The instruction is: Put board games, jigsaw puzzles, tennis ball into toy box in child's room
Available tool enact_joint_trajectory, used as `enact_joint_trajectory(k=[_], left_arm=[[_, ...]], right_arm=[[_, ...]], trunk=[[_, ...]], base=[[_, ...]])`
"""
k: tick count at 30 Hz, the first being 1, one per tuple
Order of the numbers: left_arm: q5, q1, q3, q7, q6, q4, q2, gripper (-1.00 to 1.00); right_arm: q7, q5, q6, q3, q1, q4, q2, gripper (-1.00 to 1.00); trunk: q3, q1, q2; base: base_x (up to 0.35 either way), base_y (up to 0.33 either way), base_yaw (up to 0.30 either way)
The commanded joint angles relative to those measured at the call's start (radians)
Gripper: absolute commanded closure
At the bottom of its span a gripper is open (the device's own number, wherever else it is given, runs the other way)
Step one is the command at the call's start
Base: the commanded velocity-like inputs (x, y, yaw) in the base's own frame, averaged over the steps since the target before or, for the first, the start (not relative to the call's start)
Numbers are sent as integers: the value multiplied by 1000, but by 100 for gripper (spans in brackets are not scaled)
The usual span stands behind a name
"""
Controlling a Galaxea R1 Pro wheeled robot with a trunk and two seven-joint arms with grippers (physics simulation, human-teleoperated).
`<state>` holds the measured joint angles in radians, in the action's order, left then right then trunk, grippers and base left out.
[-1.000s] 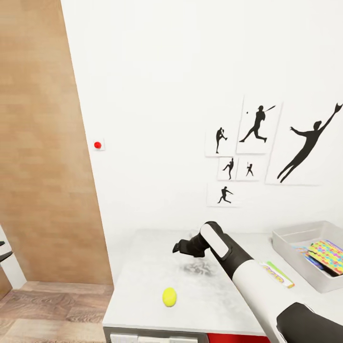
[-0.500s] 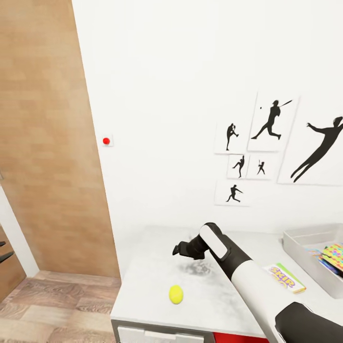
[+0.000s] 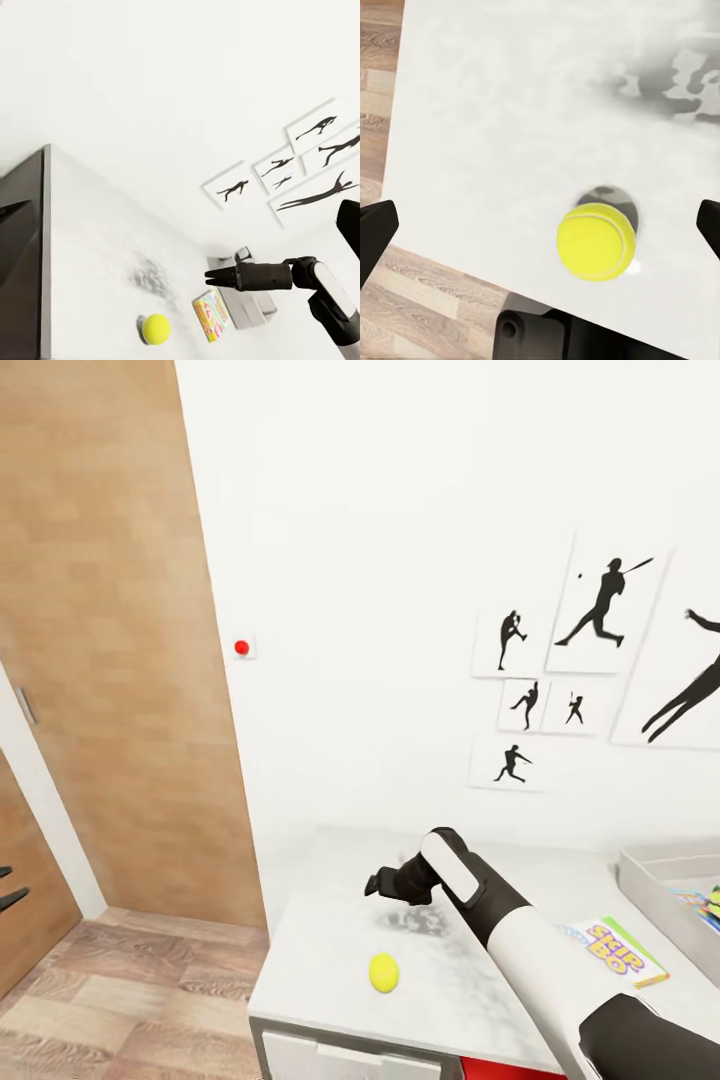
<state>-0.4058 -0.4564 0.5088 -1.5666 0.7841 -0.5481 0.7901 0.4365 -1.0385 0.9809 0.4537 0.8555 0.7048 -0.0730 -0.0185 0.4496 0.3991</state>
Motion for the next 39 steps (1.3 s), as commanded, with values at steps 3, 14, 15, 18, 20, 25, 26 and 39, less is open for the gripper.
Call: enact_joint_trajectory(k=[3, 14, 15, 18, 20, 25, 26, 39], left_arm=[[1, -1, 0, -4, 10, 0, 0, -100], [1, -1, 0, -4, 8, 0, -1, -100], [1, -1, 0, -4, 8, 0, -2, -100], [1, -1, 0, -4, 8, 0, -2, -100], [1, -1, 0, -4, 7, -1, -2, -100], [2, -1, 0, -4, 7, -3, -6, -100], [2, -1, 0, -4, 7, -4, -7, -100], [2, -1, 0, -4, 6, -8, -12, -100]], right_arm=[[11, -11, 1, 1, 0, 1, 2, -100], [16, -11, -2, 0, 0, -6, 8, -100], [18, -10, -2, 0, 0, -12, 8, -100], [34, -10, -3, 0, 0, -44, 8, -100], [46, -10, -4, -1, 0, -62, 8, -100], [70, -9, -8, -1, 0, -95, 8, -100], [73, -9, -9, -1, 0, -99, 8, -100], [87, -9, -13, 0, 0, -126, 11, -100]], trunk=[[5, 0, 1], [22, 0, 1], [23, 0, 1], [24, 0, 1], [24, 0, 1], [25, 0, 1], [25, 0, 1], [25, 0, 1]], base=[[0, 0, 127], [0, 0, 119], [0, 0, 63], [0, 0, 39], [0, 0, 19], [0, 0, 9], [0, 0, 4], [0, 0, 1]])
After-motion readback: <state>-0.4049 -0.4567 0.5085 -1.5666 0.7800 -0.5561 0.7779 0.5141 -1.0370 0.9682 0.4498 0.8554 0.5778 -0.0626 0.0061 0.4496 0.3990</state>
